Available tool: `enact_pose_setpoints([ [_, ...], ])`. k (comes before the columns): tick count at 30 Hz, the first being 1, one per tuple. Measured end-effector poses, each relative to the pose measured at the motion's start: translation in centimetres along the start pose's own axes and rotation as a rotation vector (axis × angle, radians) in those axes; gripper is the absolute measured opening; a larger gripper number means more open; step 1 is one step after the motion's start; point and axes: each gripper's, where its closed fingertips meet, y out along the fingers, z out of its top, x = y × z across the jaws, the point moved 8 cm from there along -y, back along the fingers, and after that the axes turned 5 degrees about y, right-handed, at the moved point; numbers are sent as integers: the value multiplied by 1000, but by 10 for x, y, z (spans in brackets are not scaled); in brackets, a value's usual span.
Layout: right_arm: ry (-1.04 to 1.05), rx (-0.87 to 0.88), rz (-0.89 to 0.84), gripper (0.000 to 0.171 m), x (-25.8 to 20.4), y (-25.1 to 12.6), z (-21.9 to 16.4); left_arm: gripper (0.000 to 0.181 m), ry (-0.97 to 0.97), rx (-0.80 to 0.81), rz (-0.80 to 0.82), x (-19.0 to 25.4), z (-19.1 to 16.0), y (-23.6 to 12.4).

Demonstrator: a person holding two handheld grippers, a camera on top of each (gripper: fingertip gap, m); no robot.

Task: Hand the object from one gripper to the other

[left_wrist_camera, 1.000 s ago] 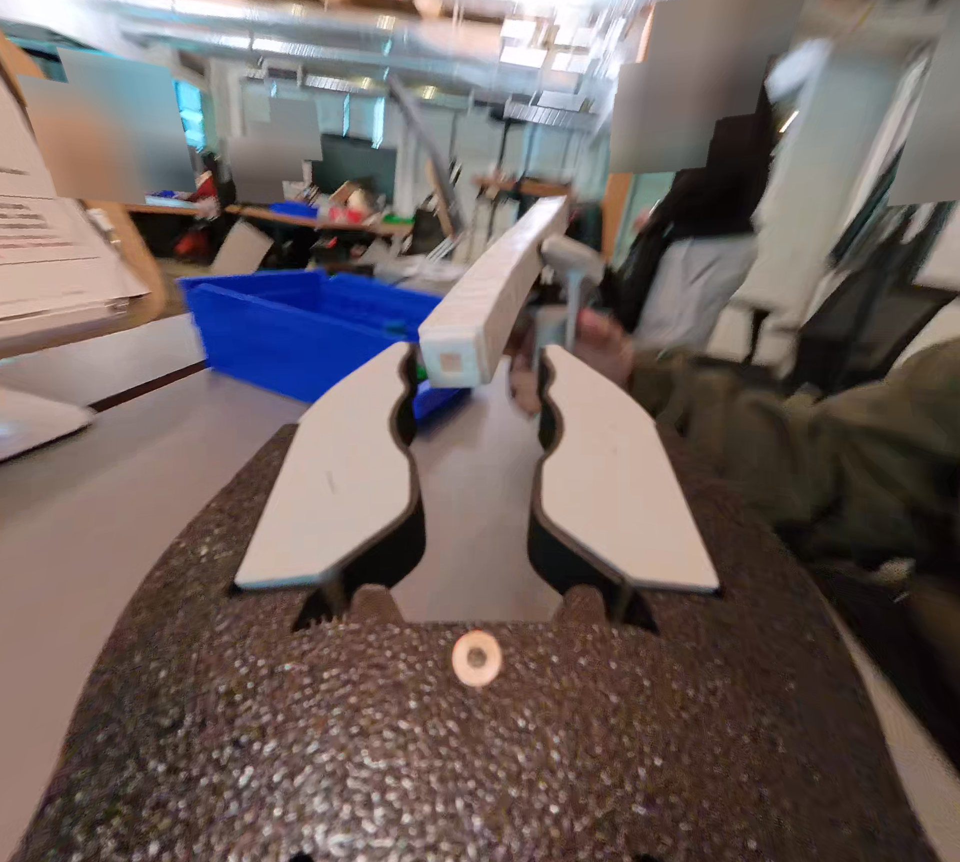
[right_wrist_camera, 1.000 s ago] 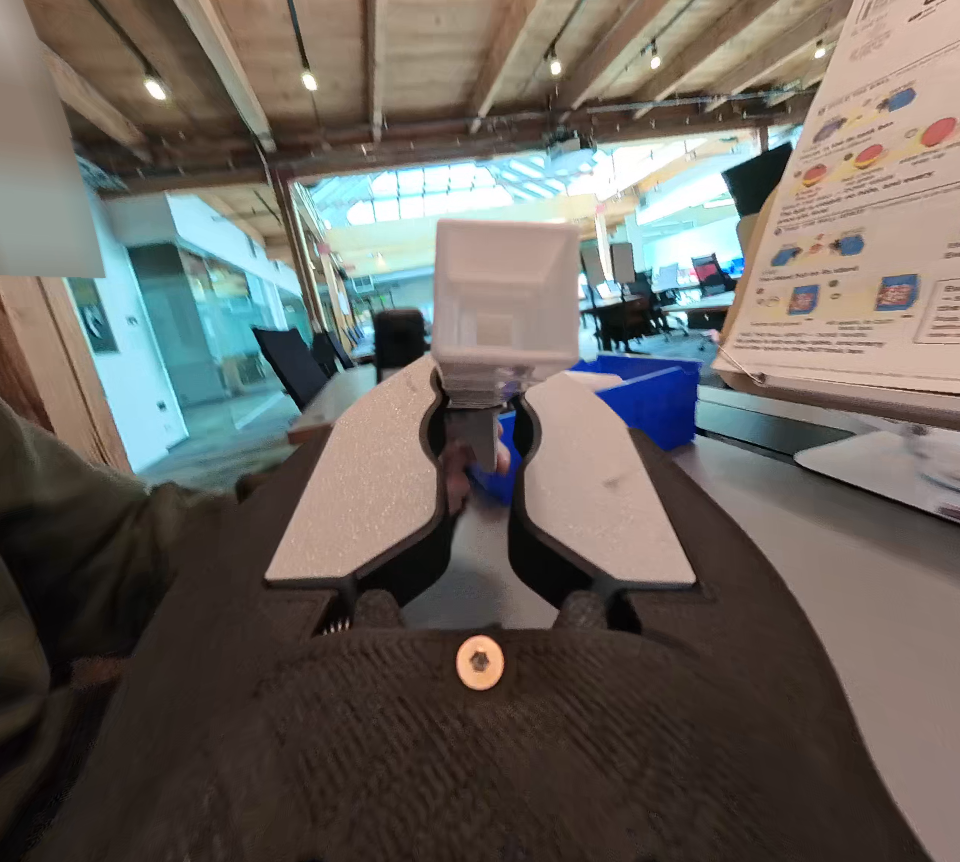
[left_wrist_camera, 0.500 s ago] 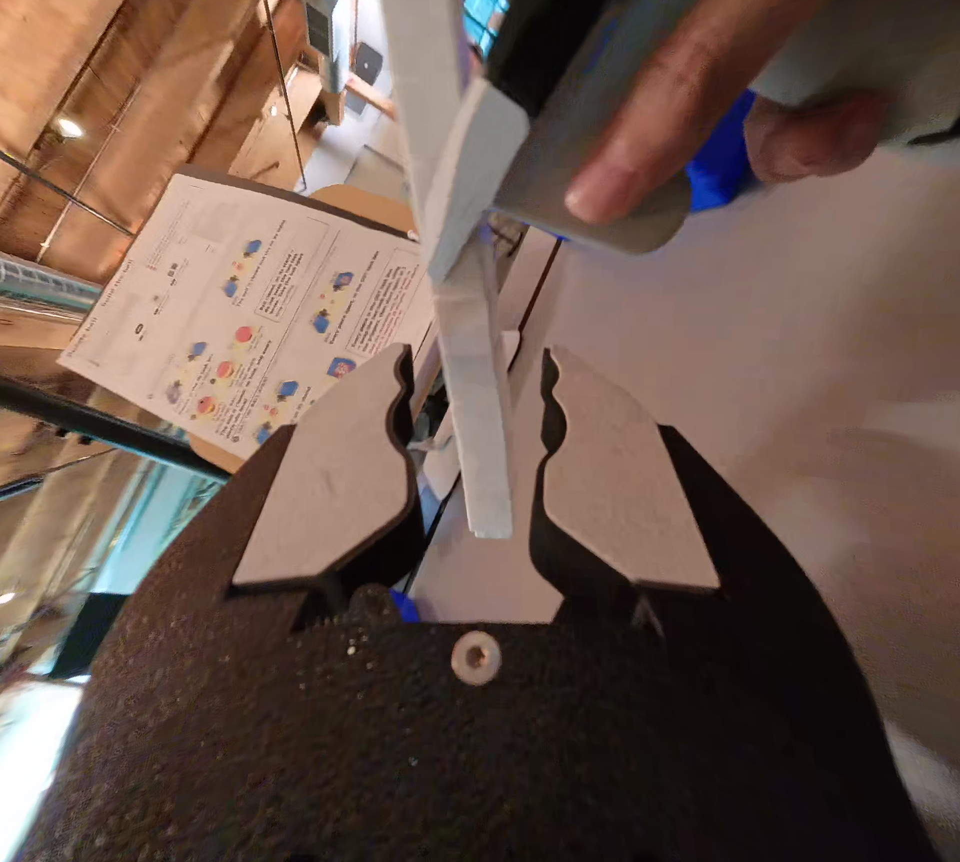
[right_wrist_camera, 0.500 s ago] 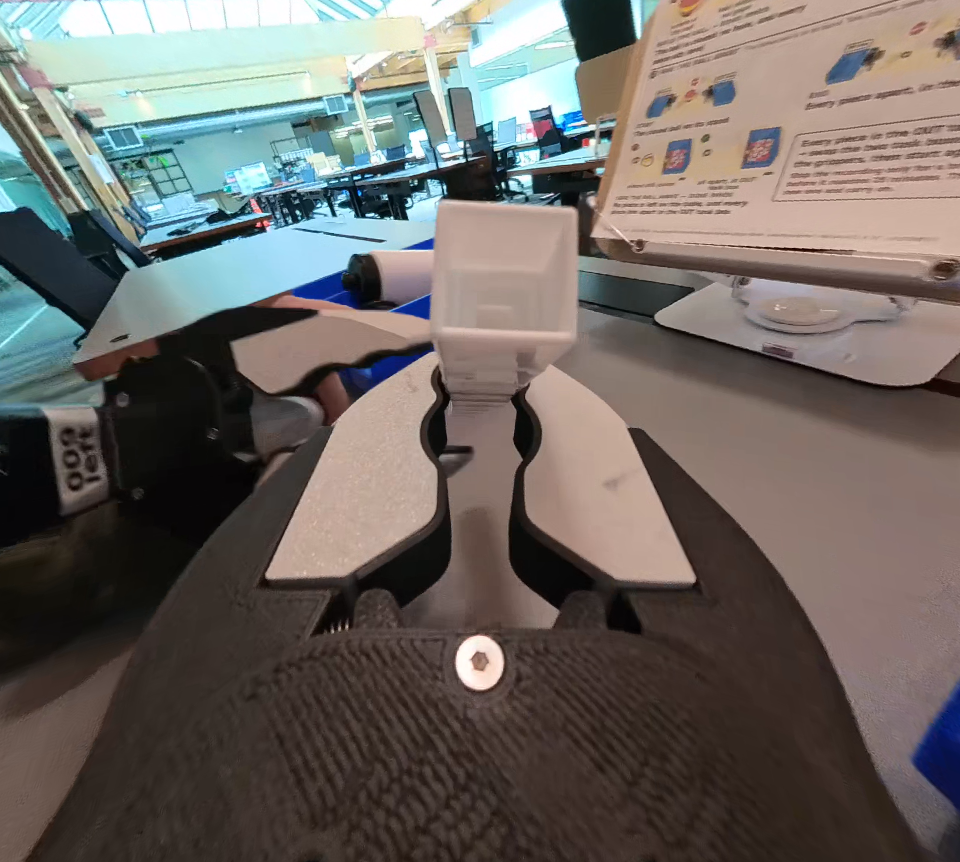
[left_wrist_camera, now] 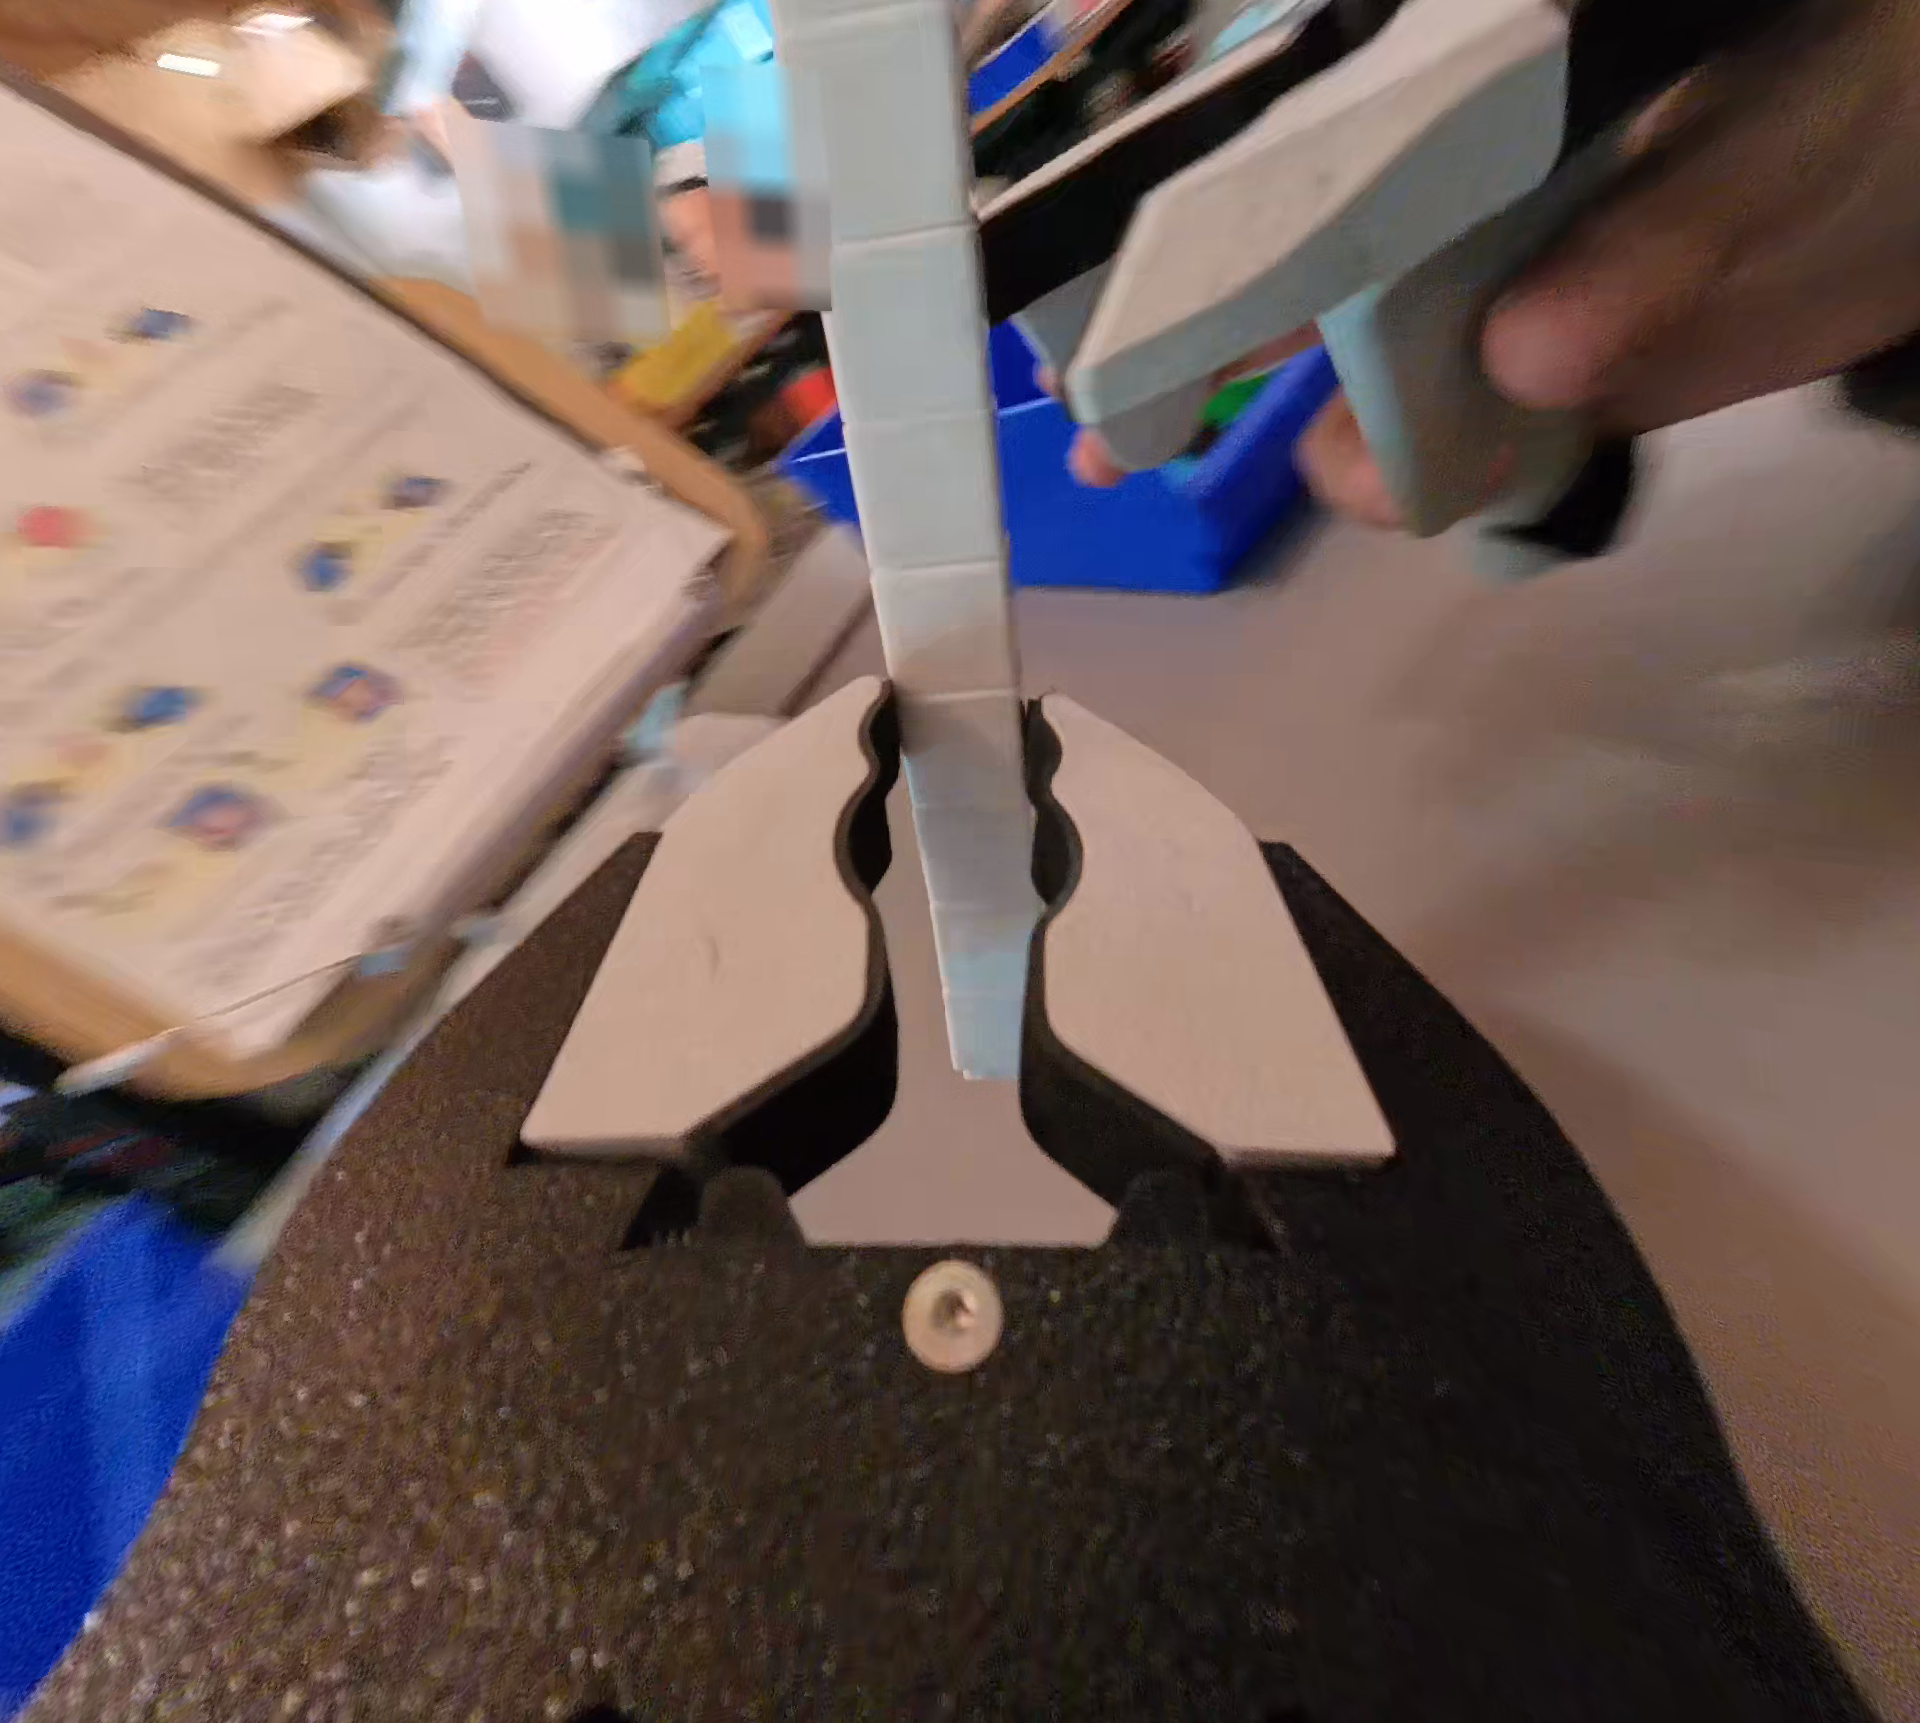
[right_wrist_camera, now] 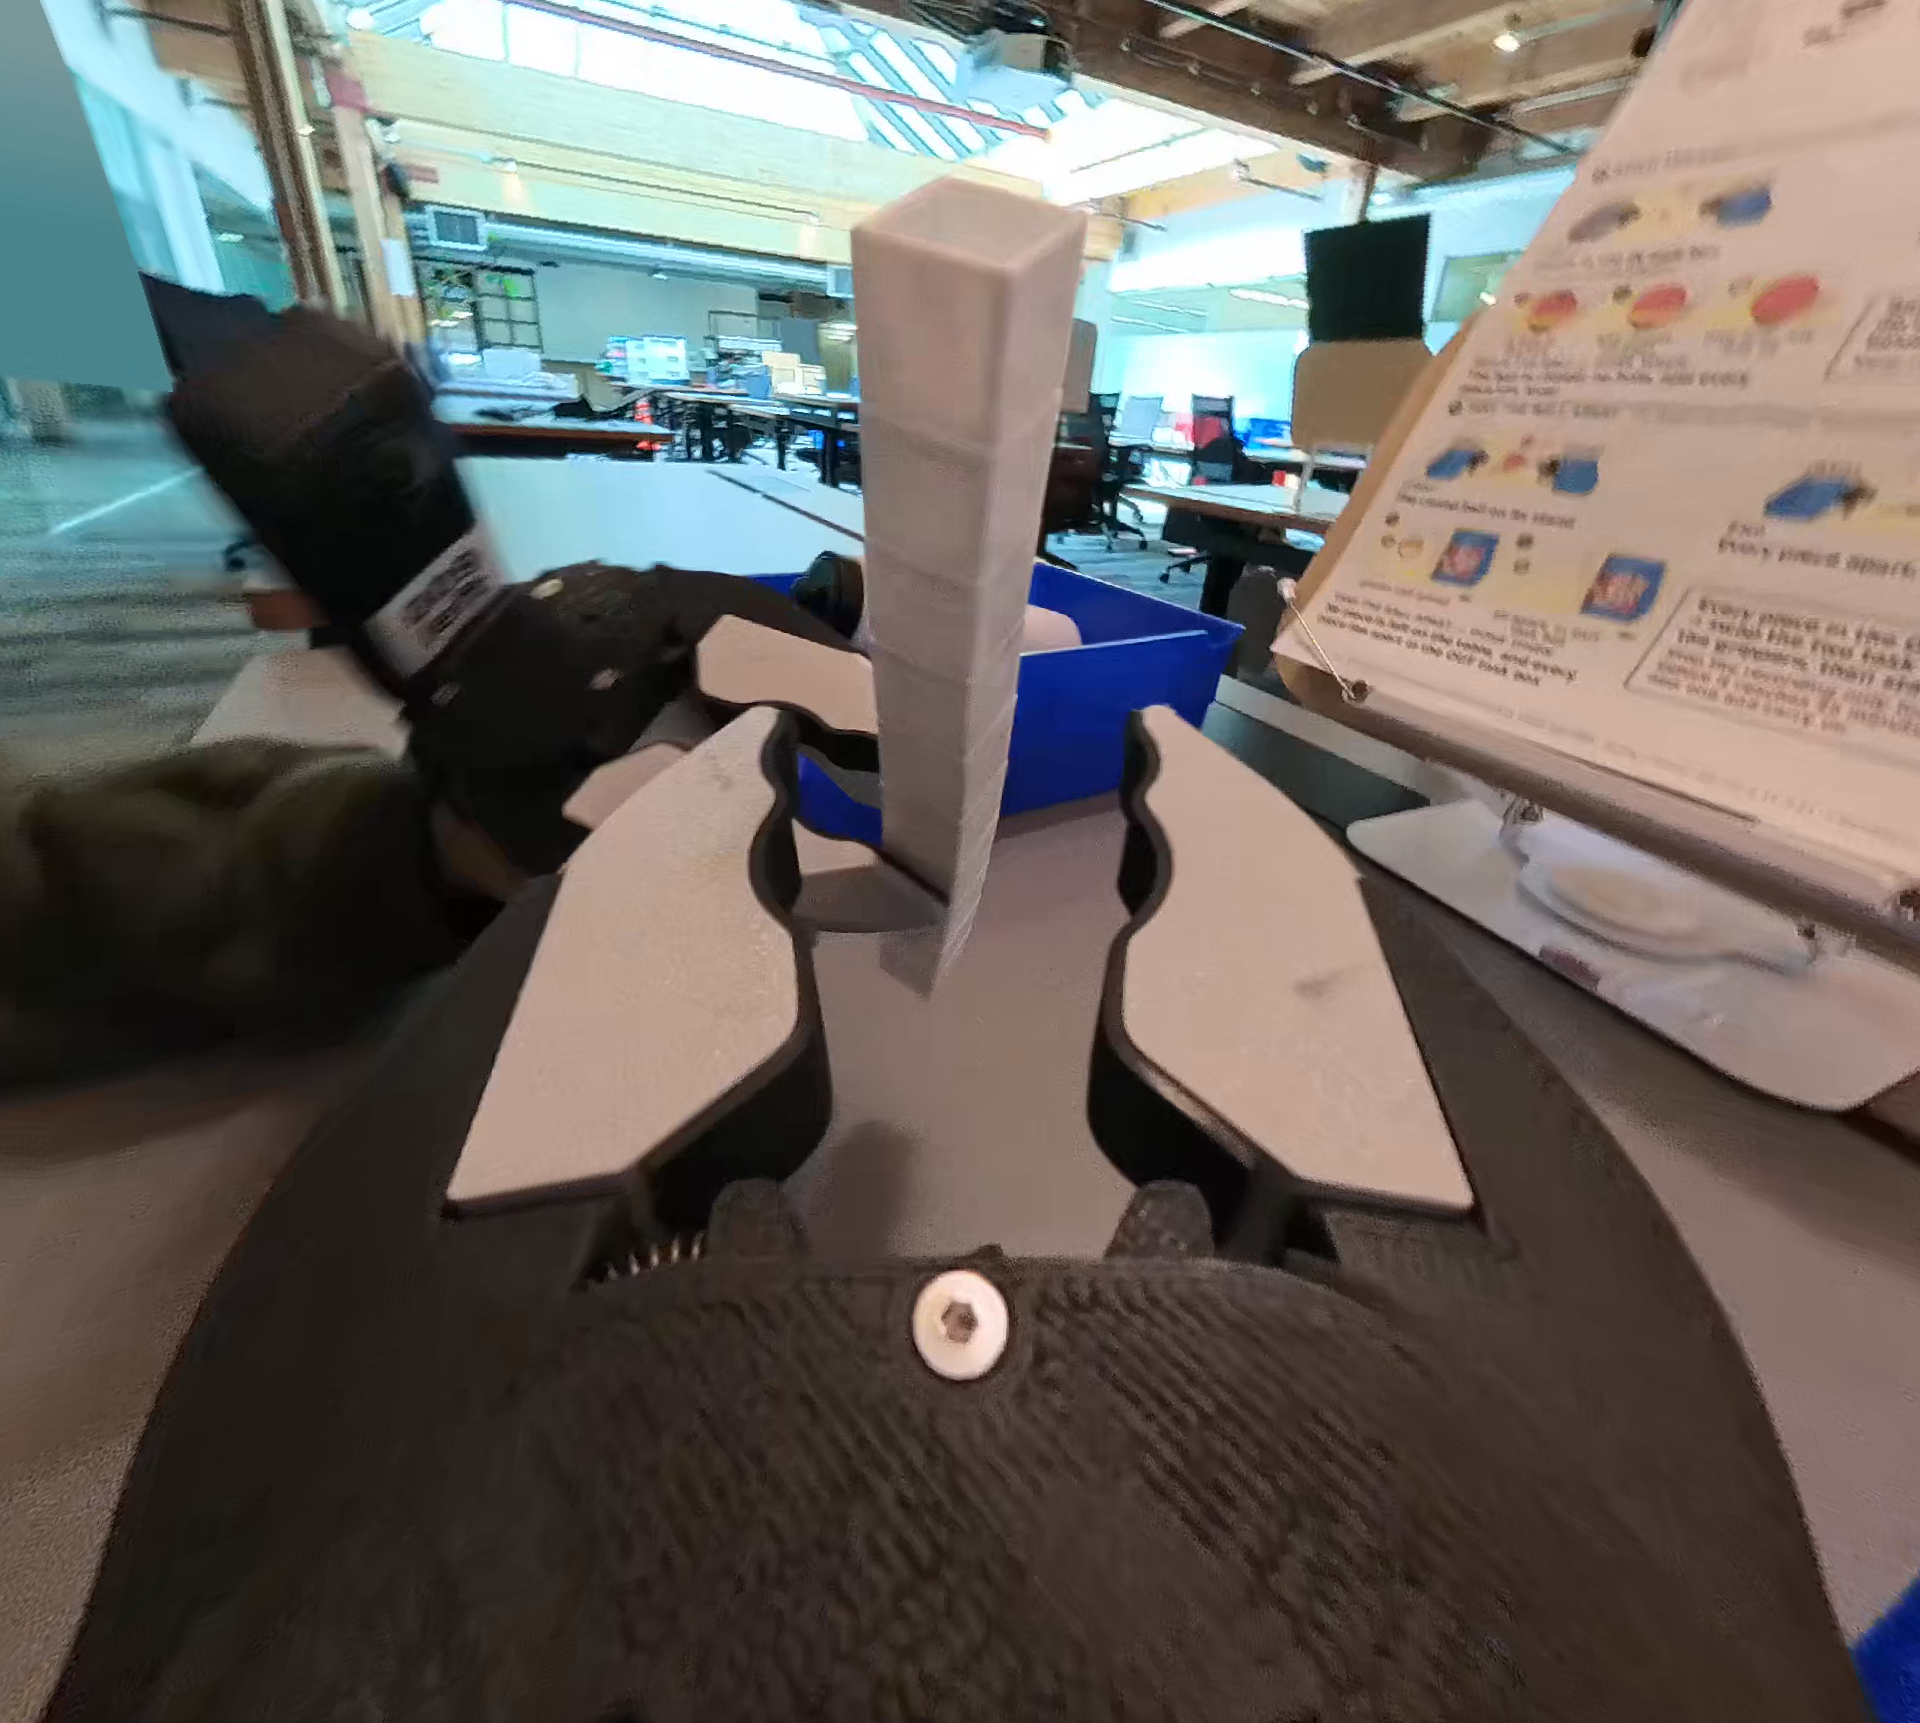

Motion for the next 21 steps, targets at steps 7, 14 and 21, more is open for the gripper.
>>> enact_pose_setpoints([
  [7,127,109,268,69,-8,-14,19,23,-396,316,-700,-3,3,-29],
  [14,284,79,434,52,-33,5,14,23,-459,368,-918,13,6,-29],
  [21,202,82,612,30,-51,1,11,22,-551,456,-1078,21,12,-31],
])
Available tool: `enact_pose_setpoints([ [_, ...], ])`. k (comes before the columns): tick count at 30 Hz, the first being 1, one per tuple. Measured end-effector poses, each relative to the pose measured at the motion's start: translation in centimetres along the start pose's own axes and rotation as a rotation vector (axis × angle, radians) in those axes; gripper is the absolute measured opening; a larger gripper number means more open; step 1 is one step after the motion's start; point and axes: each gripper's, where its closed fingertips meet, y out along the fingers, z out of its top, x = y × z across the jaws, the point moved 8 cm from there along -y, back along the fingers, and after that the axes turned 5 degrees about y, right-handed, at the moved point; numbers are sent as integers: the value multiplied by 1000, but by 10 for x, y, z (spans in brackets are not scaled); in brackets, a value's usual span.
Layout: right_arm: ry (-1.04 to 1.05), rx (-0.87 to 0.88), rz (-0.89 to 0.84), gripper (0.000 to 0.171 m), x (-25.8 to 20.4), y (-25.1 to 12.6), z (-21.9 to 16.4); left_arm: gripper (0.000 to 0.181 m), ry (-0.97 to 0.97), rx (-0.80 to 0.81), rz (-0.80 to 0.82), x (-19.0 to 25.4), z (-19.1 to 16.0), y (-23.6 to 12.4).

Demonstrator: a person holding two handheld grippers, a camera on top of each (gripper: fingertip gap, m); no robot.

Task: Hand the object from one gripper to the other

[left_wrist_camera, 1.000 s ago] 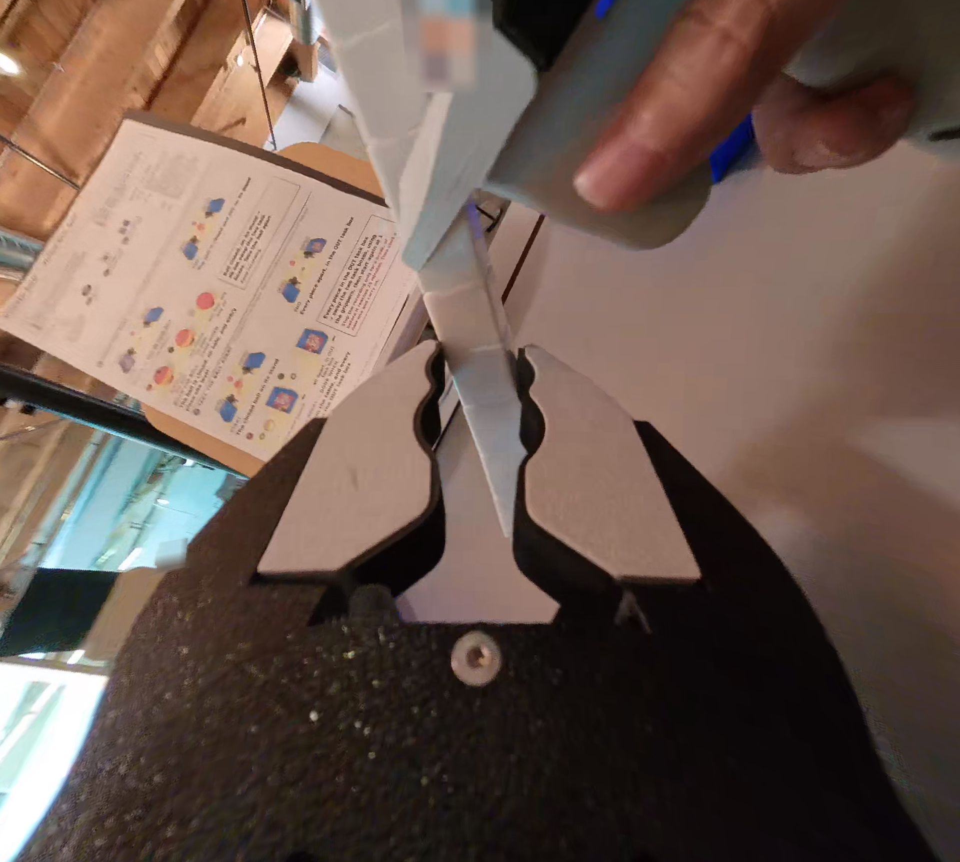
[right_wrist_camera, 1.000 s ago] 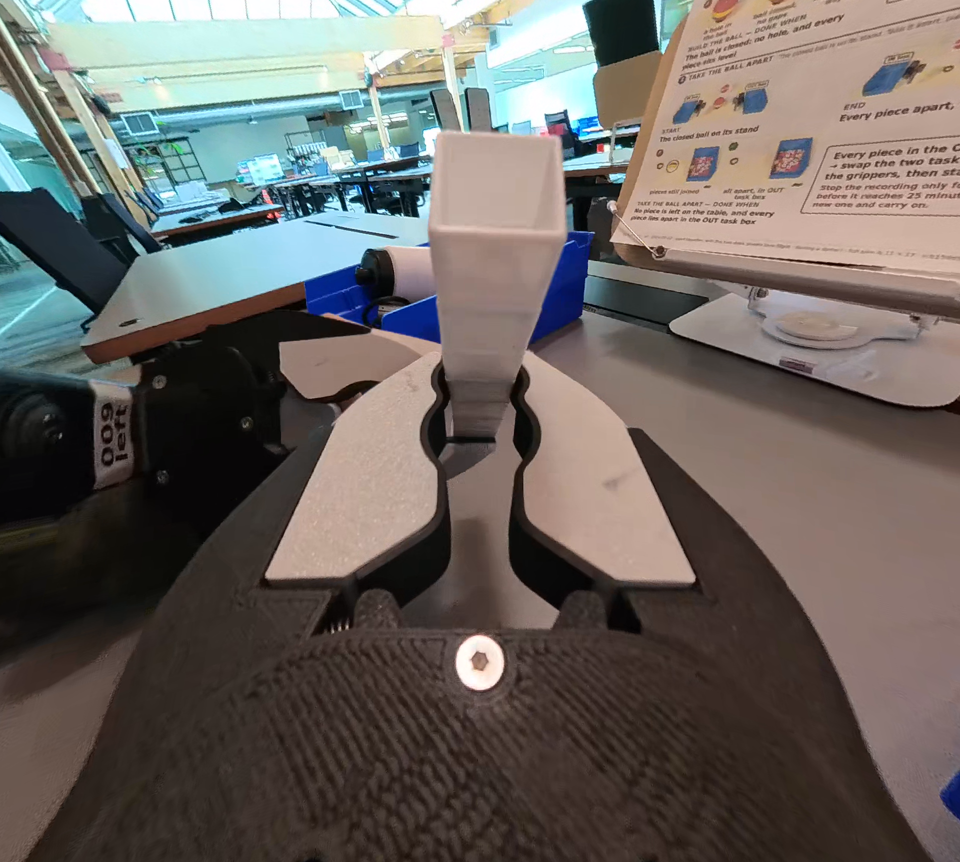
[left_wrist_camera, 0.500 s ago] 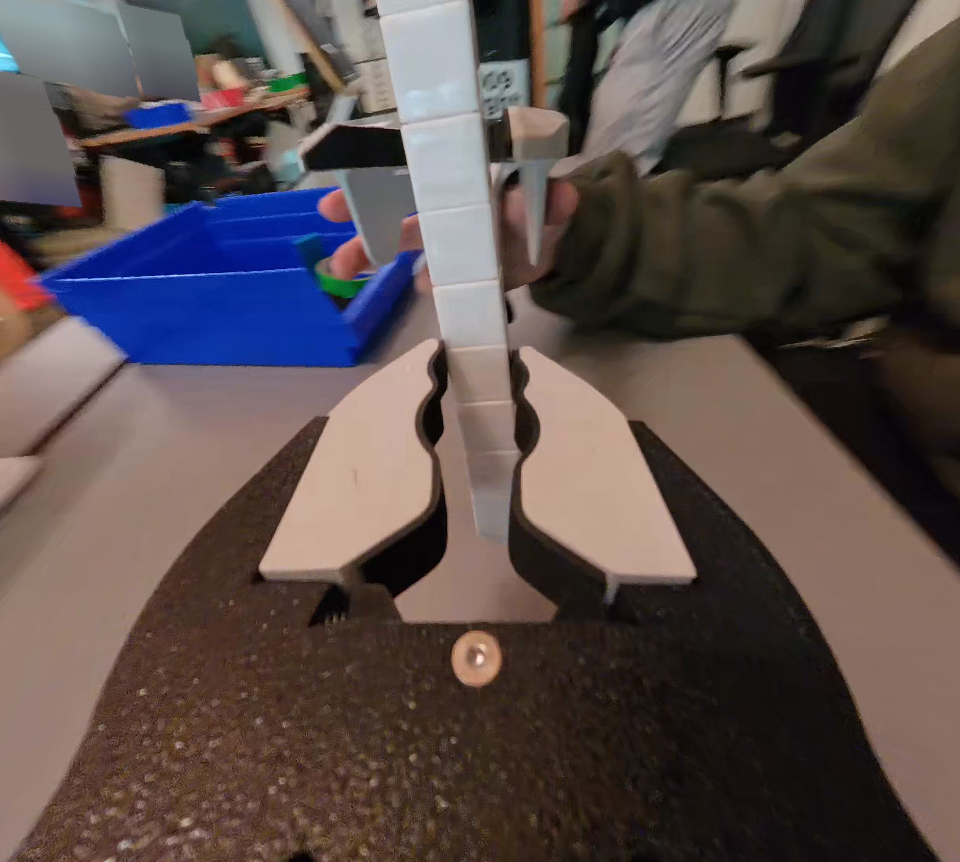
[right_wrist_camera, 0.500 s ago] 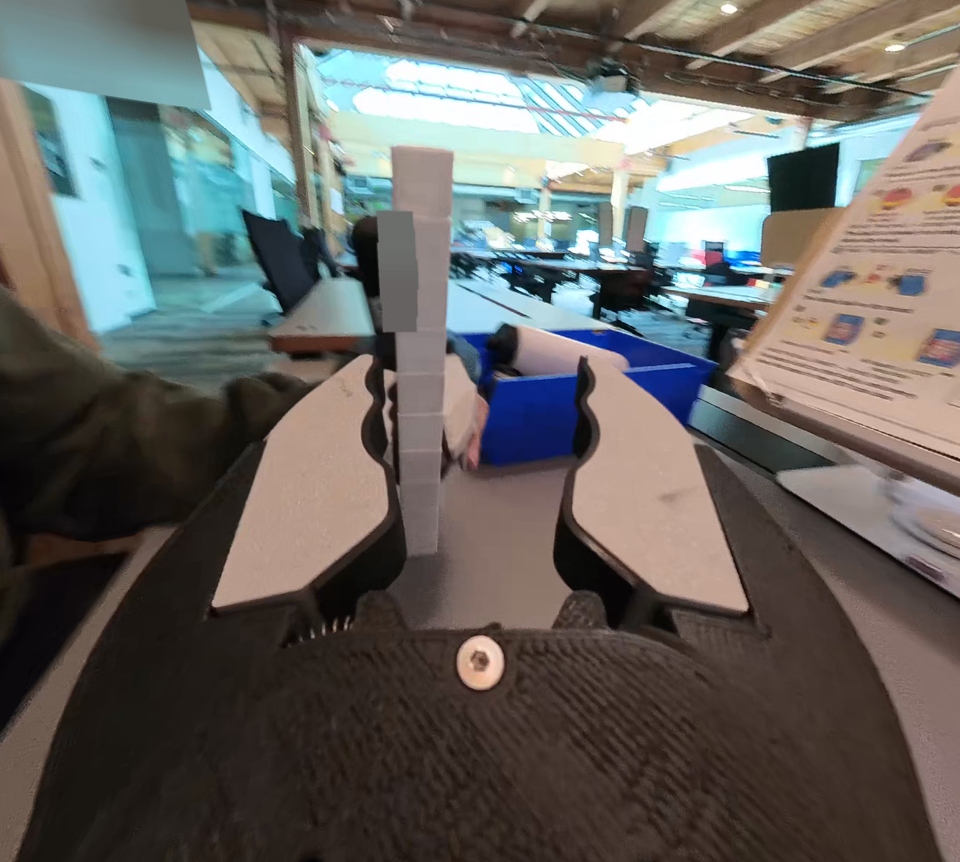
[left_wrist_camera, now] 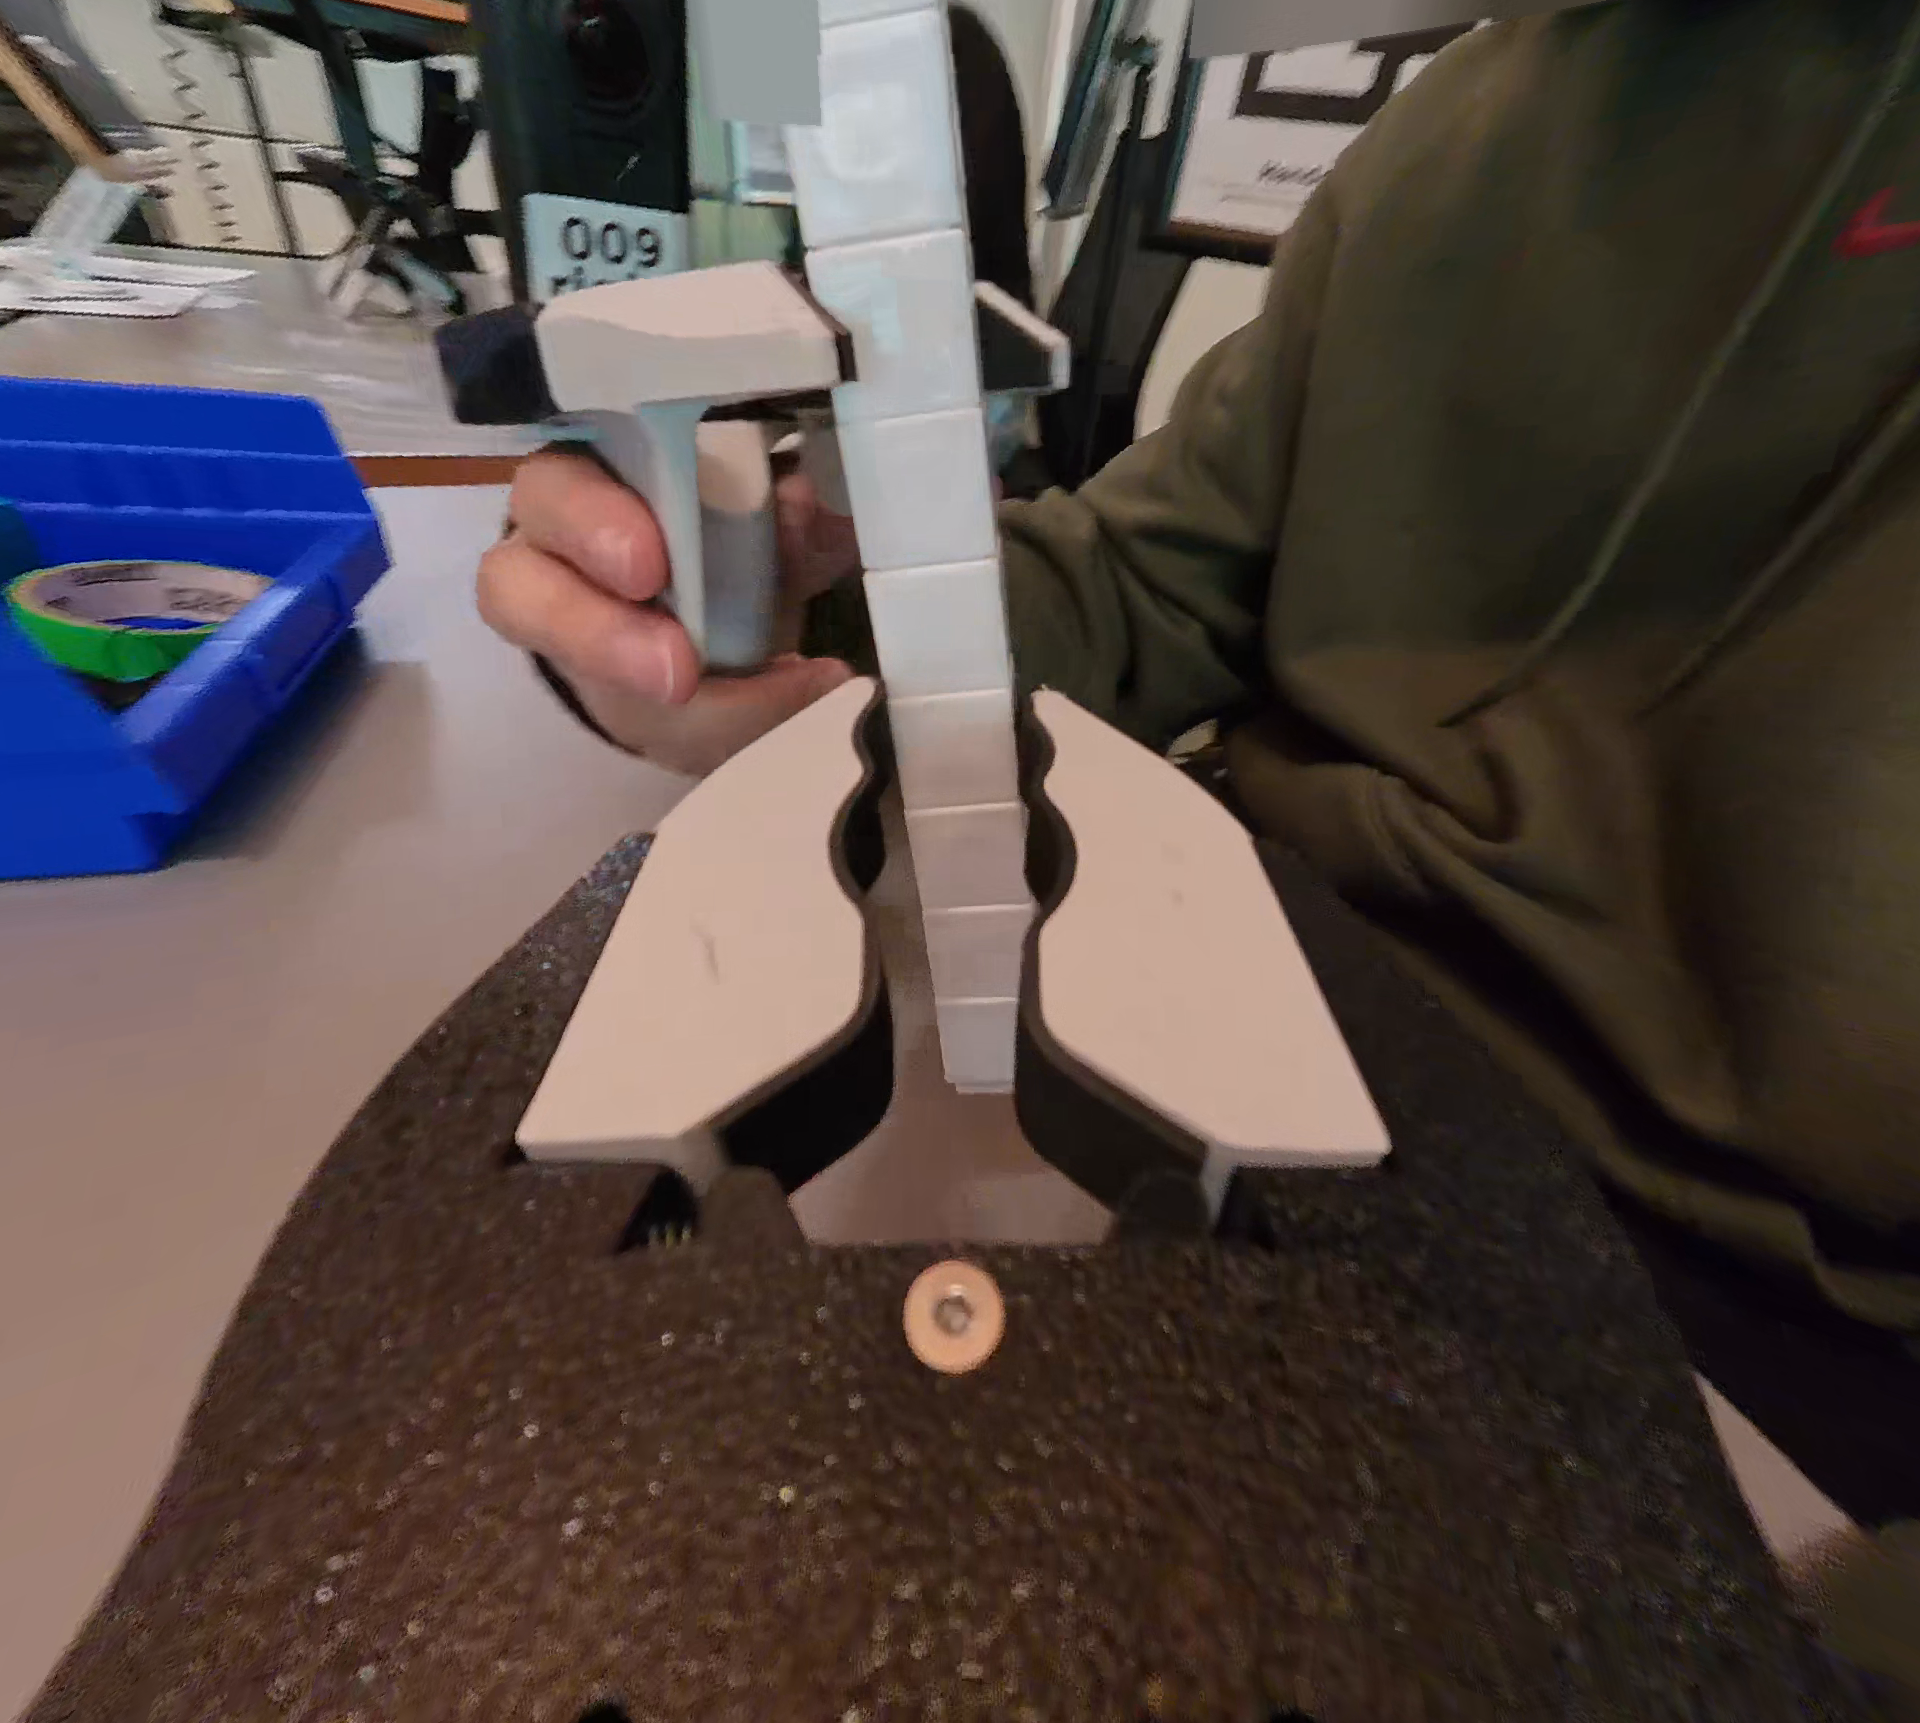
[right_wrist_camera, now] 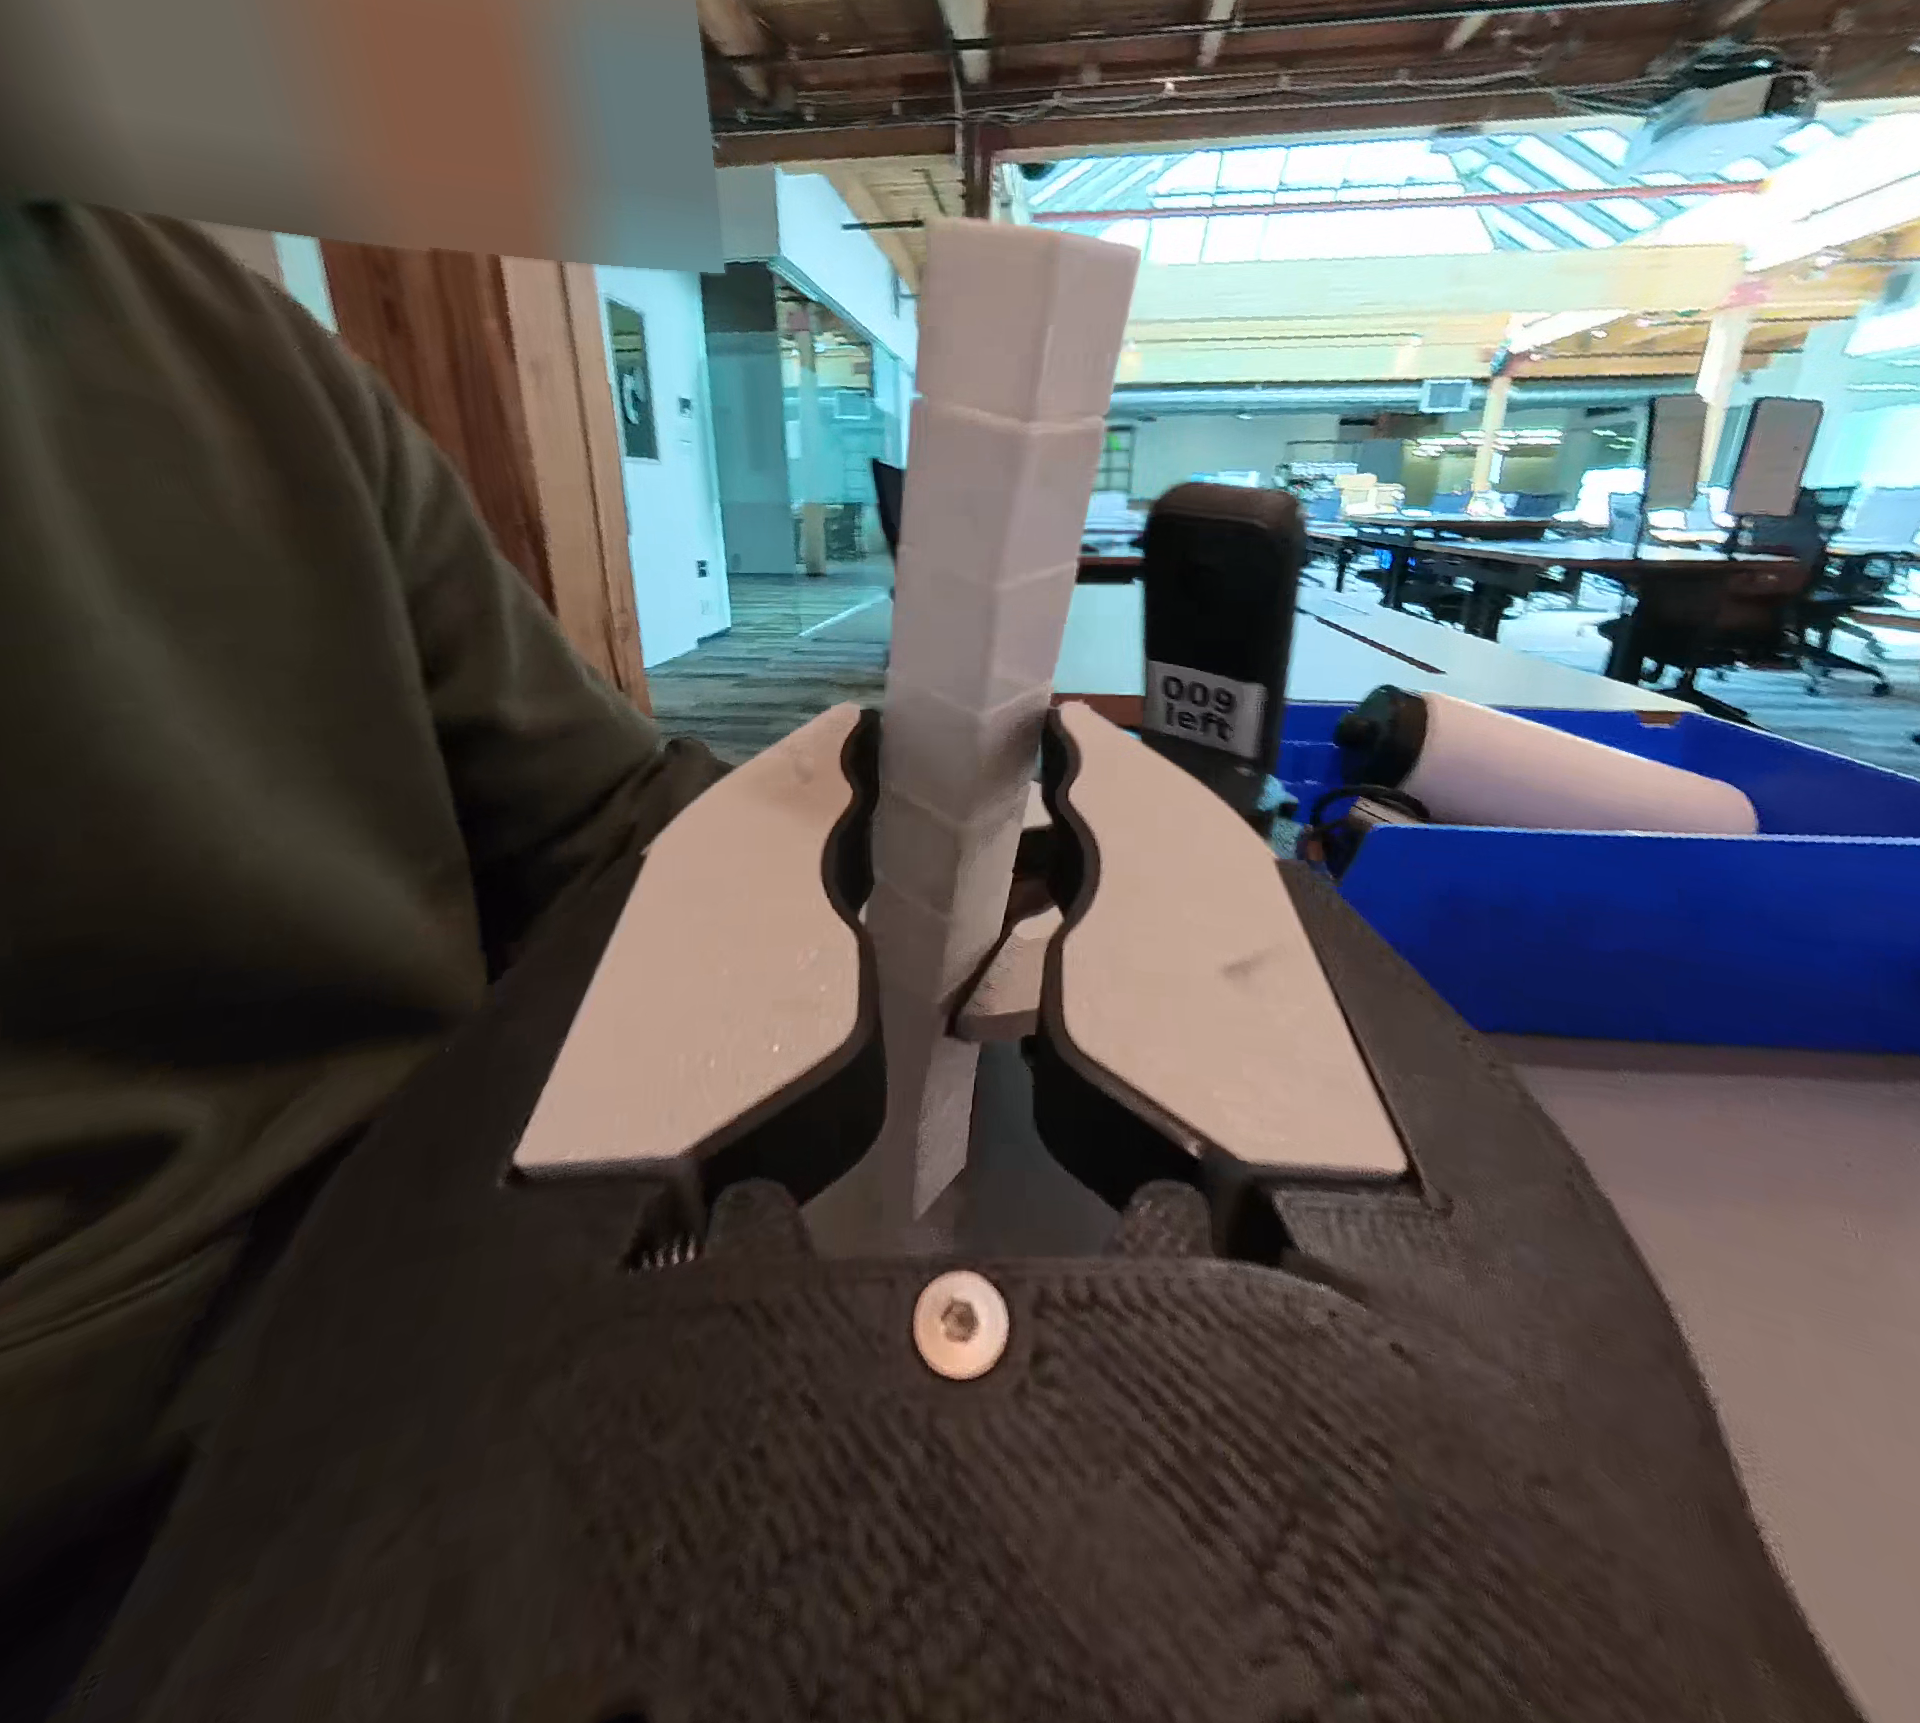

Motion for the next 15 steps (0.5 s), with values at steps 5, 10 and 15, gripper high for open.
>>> enact_pose_setpoints([
  [5,27,16,119,37,-9,2,-2,22,-113,114,-181,6,1,6],
  [10,-9,11,183,28,-16,9,-6,22,-217,214,-360,12,1,15],
  [15,-12,-33,174,26,-16,10,-2,22,-216,247,-343,11,0,14],
])
